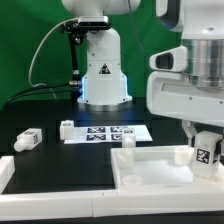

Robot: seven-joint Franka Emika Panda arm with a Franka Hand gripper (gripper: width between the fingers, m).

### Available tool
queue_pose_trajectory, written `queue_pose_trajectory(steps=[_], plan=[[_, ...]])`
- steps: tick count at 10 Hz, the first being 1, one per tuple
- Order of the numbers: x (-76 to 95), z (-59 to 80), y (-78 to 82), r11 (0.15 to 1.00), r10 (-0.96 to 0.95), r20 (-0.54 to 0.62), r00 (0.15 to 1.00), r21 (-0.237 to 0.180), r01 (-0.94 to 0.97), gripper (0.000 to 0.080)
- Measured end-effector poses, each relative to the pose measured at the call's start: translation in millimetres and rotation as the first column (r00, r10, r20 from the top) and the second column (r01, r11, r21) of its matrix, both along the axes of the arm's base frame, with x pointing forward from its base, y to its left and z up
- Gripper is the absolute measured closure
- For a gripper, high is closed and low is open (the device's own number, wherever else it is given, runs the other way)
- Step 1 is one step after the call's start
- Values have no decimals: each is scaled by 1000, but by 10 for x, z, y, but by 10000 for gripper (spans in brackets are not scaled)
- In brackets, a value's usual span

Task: Assemble one leg

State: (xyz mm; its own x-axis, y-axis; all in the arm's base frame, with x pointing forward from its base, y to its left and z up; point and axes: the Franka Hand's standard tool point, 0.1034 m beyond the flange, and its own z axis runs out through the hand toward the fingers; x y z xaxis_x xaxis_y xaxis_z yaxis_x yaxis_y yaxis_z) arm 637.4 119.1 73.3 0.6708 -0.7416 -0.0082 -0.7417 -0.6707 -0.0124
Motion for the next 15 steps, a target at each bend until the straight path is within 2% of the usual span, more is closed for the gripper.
queue_pose_trajectory(steps=[2, 3, 4, 6, 7, 8, 9, 10, 12, 14, 15], plan=[[22, -8, 7, 962, -273, 60, 960, 31, 271, 511], [25, -8, 12, 914, -405, 67, 912, 49, 403, 511], [22, -10, -1, 874, -485, 75, 872, 70, 480, 511], [22, -10, 5, 870, -492, 72, 868, 74, 487, 501], [22, -13, 0, 902, -431, 78, 899, 68, 426, 501], [14, -13, -20, 953, -303, 85, 949, 52, 299, 324], [-8, -2, 26, 994, -106, 84, 991, 22, 105, 191], [-23, 4, 72, 998, 56, 89, 994, 8, -56, 191], [-40, -9, 64, 988, 153, 88, 984, -1, -154, 152], [-39, -12, 54, 948, 319, 88, 944, -18, -318, 151], [-22, -6, 26, 891, 454, 88, 887, -36, -452, 151]])
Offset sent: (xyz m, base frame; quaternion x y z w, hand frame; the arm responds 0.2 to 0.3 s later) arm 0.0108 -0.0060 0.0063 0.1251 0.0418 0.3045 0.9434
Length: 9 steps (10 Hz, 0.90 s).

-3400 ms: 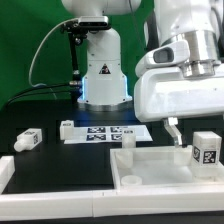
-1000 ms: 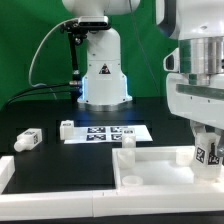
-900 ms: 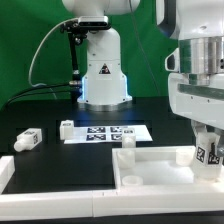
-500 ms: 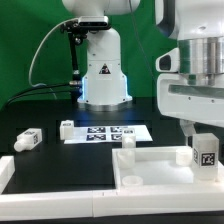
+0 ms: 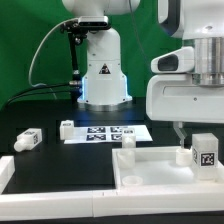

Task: Assemble one leg

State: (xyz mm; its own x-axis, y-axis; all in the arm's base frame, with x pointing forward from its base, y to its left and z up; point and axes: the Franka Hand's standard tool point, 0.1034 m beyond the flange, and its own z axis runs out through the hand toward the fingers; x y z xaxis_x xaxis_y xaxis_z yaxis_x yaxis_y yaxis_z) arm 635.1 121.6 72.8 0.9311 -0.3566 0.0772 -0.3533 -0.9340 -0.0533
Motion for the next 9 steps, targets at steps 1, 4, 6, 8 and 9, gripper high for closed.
queue_pose_trajectory(steps=[1, 4, 6, 8, 9], plan=[[48, 18, -71, 982, 185, 10, 983, -23, -185, 151], [65, 24, -79, 974, 225, 13, 974, -26, -224, 273], [63, 22, -81, 989, 150, 13, 989, -17, -150, 514], [63, 18, -89, 1000, -2, 10, 1000, -2, 2, 514], [61, 13, -89, 994, -112, 8, 994, 6, 112, 514]])
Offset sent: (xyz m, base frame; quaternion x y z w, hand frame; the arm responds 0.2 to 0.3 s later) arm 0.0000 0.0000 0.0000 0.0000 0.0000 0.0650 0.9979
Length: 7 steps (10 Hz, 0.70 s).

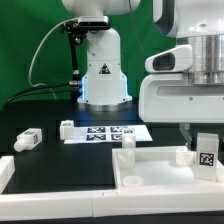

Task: Assemble one leg

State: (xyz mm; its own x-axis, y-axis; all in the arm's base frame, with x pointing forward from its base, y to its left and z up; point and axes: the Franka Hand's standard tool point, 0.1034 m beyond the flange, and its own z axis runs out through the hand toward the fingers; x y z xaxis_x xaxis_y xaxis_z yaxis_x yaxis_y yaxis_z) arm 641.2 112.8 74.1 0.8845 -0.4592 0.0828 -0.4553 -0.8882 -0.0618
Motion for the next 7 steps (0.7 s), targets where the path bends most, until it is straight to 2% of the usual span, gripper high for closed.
queue_pose_trajectory(steps=[2, 4, 5, 7], plan=[[-5, -5, -7, 960, -279, -1, 960, 8, 279, 514], [-9, -11, -24, 858, -512, -19, 859, 44, 512, 514], [-13, -13, -24, 766, -640, -26, 768, 58, 640, 514], [-42, -19, -64, 558, -819, -59, 571, 147, 816, 512]])
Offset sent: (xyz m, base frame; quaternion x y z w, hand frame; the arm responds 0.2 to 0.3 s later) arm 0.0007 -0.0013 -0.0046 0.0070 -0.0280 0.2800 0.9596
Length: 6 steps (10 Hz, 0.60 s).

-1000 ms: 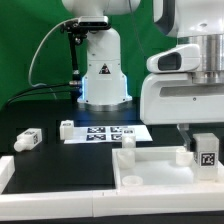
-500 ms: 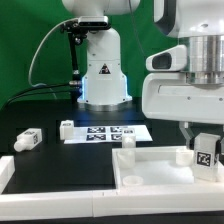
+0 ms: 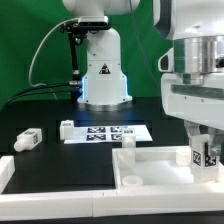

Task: Assemble one leg

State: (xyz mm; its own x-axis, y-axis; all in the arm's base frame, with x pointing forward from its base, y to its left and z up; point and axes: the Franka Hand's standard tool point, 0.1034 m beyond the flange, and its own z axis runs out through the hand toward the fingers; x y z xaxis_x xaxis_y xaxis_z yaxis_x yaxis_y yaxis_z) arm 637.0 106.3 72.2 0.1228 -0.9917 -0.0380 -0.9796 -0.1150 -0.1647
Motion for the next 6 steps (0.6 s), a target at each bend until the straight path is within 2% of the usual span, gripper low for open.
queue_pose_trajectory(steps=[1, 3, 4, 5, 6], plan=[[-5, -1, 7, 995, -89, -3, 996, 35, 89, 512], [-7, -5, 14, 997, -63, -2, 998, 33, 63, 512], [-8, -2, 25, 1000, -13, -2, 1000, 22, 13, 333], [-3, 15, 57, 993, 115, -1, 993, -1, -115, 215], [11, 33, 84, 945, 324, 8, 946, -44, -324, 215]])
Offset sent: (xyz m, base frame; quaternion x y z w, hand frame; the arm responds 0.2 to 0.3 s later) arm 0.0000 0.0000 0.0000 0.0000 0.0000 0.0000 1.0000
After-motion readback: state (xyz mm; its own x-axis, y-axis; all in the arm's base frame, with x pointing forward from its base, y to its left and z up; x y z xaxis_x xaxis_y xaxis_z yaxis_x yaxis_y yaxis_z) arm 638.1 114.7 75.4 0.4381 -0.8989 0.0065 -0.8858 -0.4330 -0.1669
